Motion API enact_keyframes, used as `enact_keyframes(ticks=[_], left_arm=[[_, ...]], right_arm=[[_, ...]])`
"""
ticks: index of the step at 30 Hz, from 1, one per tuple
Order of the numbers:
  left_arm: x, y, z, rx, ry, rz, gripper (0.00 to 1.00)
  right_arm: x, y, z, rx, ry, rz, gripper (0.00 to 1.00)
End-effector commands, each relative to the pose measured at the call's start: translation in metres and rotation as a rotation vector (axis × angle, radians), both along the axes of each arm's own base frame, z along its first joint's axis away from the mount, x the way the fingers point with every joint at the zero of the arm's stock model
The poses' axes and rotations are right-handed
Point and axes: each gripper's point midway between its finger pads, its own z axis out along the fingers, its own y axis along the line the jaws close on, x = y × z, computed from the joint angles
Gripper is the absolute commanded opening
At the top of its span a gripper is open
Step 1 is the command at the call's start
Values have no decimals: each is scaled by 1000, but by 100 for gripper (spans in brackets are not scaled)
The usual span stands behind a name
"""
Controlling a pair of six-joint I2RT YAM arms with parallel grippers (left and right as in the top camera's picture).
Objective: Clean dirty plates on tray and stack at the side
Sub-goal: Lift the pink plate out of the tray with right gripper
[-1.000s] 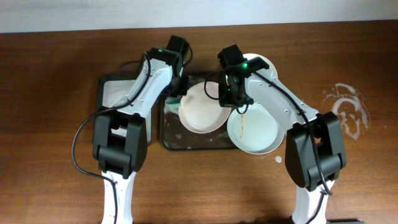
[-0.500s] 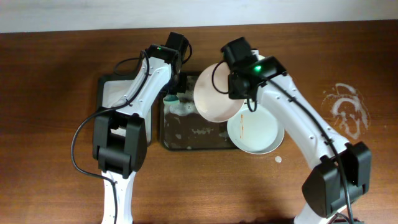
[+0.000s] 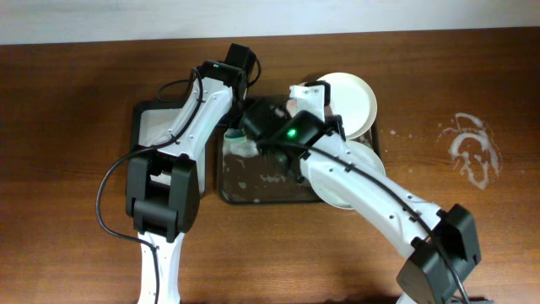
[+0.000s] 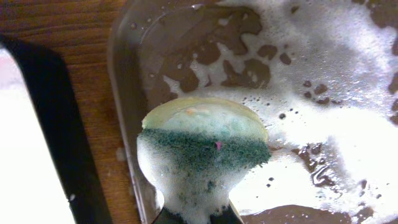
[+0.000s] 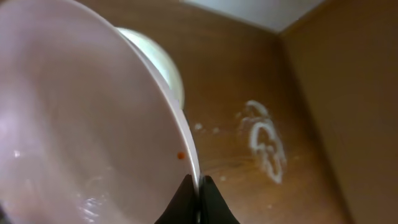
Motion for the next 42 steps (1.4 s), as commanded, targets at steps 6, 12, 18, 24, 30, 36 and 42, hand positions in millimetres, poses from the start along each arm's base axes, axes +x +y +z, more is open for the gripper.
enact_keyframes(ticks=[6, 12, 18, 24, 30, 36, 42], left_arm=[[3, -4, 1, -28, -2, 13, 1], [3, -5, 1, -32, -1, 12, 1], [-1, -14, 1, -88, 21, 1, 1], [-4, -14, 0, -88, 34, 0, 1], [-6, -14, 0, -89, 44, 16, 1], [-4, -14, 0, -92, 36, 15, 1], [-3, -14, 1, -93, 32, 15, 1]], right_arm=[[-6, -9, 50, -27, -307, -86, 4], [-4, -12, 65, -87, -373, -80, 4], [-2, -15, 92, -194, -492, -69, 4], [6, -33, 106, -228, -567, -125, 4], [23, -79, 107, -192, -634, -289, 4], [31, -102, 110, -165, -682, -373, 4], [45, -107, 79, -36, -502, -374, 4]])
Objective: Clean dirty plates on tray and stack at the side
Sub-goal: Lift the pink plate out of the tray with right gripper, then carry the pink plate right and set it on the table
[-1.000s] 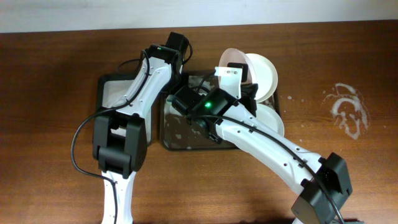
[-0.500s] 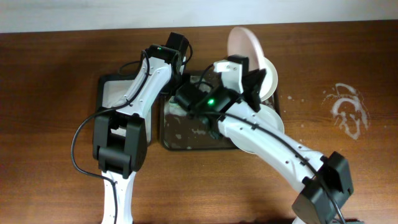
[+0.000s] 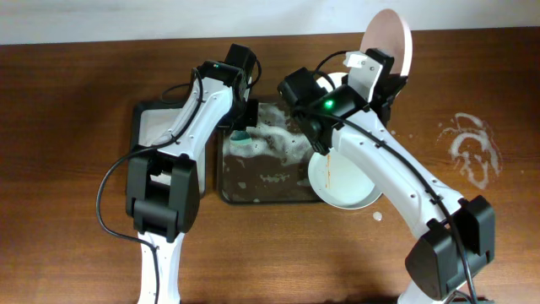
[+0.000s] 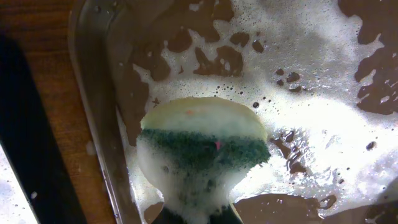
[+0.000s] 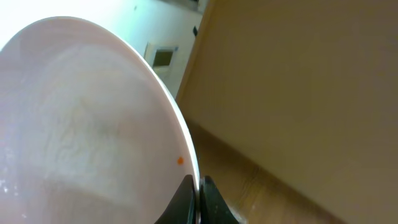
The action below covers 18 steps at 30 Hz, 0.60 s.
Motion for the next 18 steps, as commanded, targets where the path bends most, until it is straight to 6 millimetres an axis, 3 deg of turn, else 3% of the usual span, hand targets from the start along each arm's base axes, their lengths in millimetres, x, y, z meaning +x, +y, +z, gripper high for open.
enact_keyframes(ticks=[1, 5, 8, 11, 15, 18], left_arm=[[5, -2, 2, -17, -11, 12, 1], [8, -3, 2, -23, -22, 23, 1], [9, -3, 2, -24, -23, 22, 1], [10, -4, 3, -26, -27, 22, 1], [9, -4, 2, -25, -27, 22, 1], [9, -4, 2, -25, -27, 22, 1]], right_arm=[[10, -4, -13, 157, 99, 41, 4], [37, -1, -46, 272, 335, 186, 4], [37, -9, -43, 289, 392, 218, 4], [38, -29, -45, 350, 430, 234, 4], [35, -40, -87, 675, 555, 355, 4], [27, -53, -104, 920, 591, 427, 4]])
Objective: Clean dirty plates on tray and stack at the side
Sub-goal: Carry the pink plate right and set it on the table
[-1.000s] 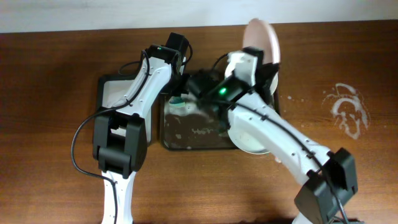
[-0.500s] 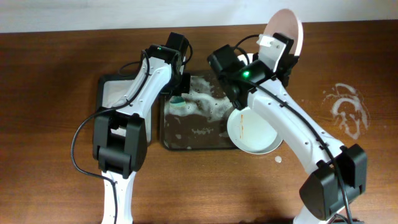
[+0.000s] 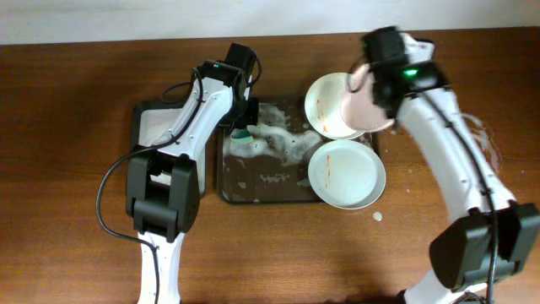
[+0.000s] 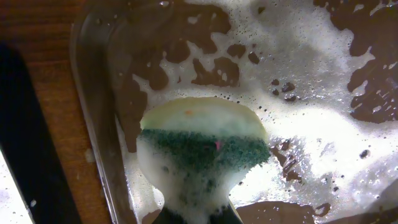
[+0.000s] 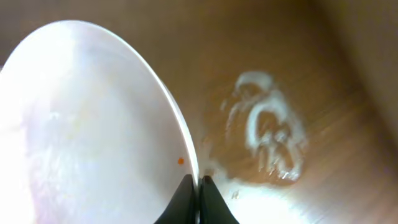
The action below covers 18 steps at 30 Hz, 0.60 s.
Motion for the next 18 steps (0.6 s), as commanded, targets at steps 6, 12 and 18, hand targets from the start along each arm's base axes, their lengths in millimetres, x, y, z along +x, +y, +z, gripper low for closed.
enact_keyframes(ticks=[6, 12, 18], left_arm=[[4, -2, 1, -16, -6, 14, 1], [4, -2, 1, -16, -6, 14, 1], [3, -1, 1, -15, -2, 14, 1]], right_arm=[[-26, -59, -6, 536, 2, -62, 4], [-65, -159, -16, 554, -54, -316, 4], [-94, -217, -57, 527, -97, -470, 4]])
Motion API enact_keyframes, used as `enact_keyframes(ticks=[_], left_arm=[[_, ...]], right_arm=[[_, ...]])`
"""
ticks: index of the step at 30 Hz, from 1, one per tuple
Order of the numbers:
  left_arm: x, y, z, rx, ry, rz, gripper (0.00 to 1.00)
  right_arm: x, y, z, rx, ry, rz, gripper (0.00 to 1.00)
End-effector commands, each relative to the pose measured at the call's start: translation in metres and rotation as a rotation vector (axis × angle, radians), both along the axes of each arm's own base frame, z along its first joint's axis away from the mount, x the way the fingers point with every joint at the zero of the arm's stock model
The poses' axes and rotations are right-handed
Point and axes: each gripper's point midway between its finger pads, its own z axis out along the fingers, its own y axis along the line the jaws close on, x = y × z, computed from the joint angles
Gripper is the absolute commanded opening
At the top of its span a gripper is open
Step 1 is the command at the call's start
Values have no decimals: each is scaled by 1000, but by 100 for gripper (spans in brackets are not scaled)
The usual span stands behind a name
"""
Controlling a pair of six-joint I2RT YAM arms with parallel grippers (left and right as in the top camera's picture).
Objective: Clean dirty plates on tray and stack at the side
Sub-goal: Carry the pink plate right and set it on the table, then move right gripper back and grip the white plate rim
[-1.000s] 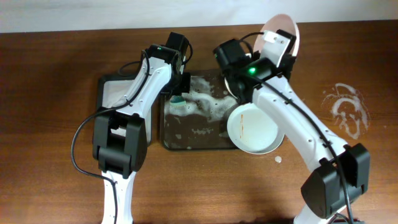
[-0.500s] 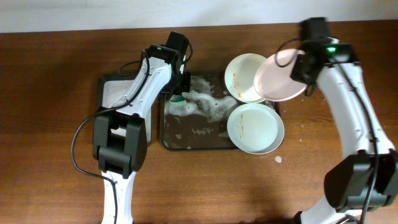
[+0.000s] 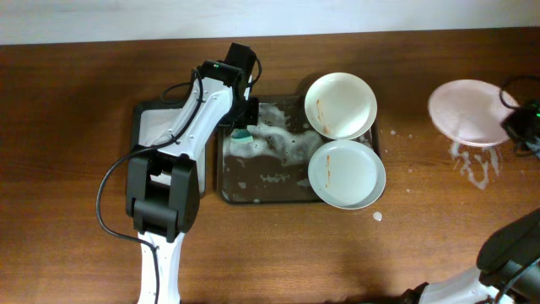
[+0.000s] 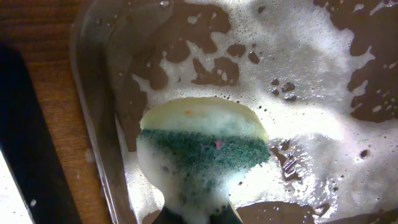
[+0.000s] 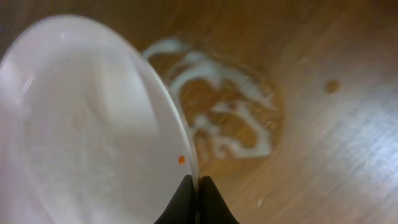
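My right gripper [image 5: 198, 186] is shut on the rim of a pale pink plate [image 3: 467, 111], held over the table's right side above a foam smear [image 3: 474, 162]. A small orange speck sits on that pink plate [image 5: 87, 130] near the rim. My left gripper [image 4: 194, 214] is shut on a soapy green-and-yellow sponge [image 4: 202, 149] at the left end of the foamy dark tray [image 3: 240, 192]. Two white plates with orange stains lie at the tray's right end, one [image 3: 340, 104] at the back and one [image 3: 346, 174] in front.
A black tray with a white cloth or pad [image 3: 153, 128] lies left of the wash tray. Foam spots dot the wood near the right edge [image 3: 396, 135]. The left arm [image 3: 190, 127] stretches across the black tray.
My right gripper has carried the pink plate from above the back white plate to the far right side of the table, over the foam smear. The left gripper and sponge stayed put.
First my right gripper held the pink plate low at the tray's right end while the sponge sat in the foam. Then the plate was lifted upright behind the tray, then over the white plates, and now at the table's right side.
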Motion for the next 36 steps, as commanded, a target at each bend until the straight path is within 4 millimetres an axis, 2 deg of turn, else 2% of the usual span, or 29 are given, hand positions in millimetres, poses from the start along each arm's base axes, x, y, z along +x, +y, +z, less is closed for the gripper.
enact_keyframes(ticks=[1, 3, 5, 9, 11, 12, 13, 14, 15, 16, 17, 21, 23, 24, 26, 27, 30, 34, 36], left_arm=[[3, -1, 1, -15, -2, 14, 1], [4, -2, 1, -15, -3, 14, 1], [4, -2, 1, -15, -3, 14, 1], [3, -1, 1, -15, -2, 14, 1], [3, -1, 1, -15, -2, 14, 1], [3, -1, 1, -15, -2, 14, 1], [3, -1, 1, -15, -2, 14, 1], [3, -1, 1, -15, -2, 14, 1], [3, -1, 1, -15, -2, 14, 1], [3, -1, 1, -15, -2, 14, 1], [3, -1, 1, -15, -2, 15, 1], [3, -1, 1, -15, -2, 14, 1], [3, -1, 1, -15, -2, 14, 1], [3, -2, 1, -16, -2, 15, 1], [2, -1, 1, -15, 2, 14, 1], [1, -3, 1, -27, 9, 12, 1], [0, -5, 9, -38, 12, 9, 1], [3, -8, 34, -53, -12, -20, 1], [6, -12, 49, -72, -31, -34, 1]], right_arm=[[-18, -11, -26, 5, 15, -42, 4], [-28, -19, -54, -3, 25, -72, 4], [-34, -24, -71, -30, 40, -89, 4], [-40, -33, -85, -92, 61, -115, 5], [-36, -37, -83, -107, 41, -116, 11], [-34, -39, -81, -116, 29, -117, 21], [-33, -40, -81, -119, 25, -117, 34], [-32, -39, -81, -112, 20, -113, 56], [-30, -36, -81, -99, 12, -106, 64], [-28, -31, -80, -77, -2, -94, 67], [-23, -22, -78, -29, -34, -68, 70], [-4, 15, -52, 124, -125, 52, 70], [0, 41, -36, 188, -143, 131, 67], [1, 59, -29, 227, -143, 171, 66], [-2, 108, -19, 306, -119, 295, 64], [-3, 135, -17, 325, -86, 372, 64], [-5, 185, -20, 344, -16, 520, 62], [-3, 243, -26, 294, 63, 690, 62], [-3, 271, -32, 252, 113, 720, 62]])
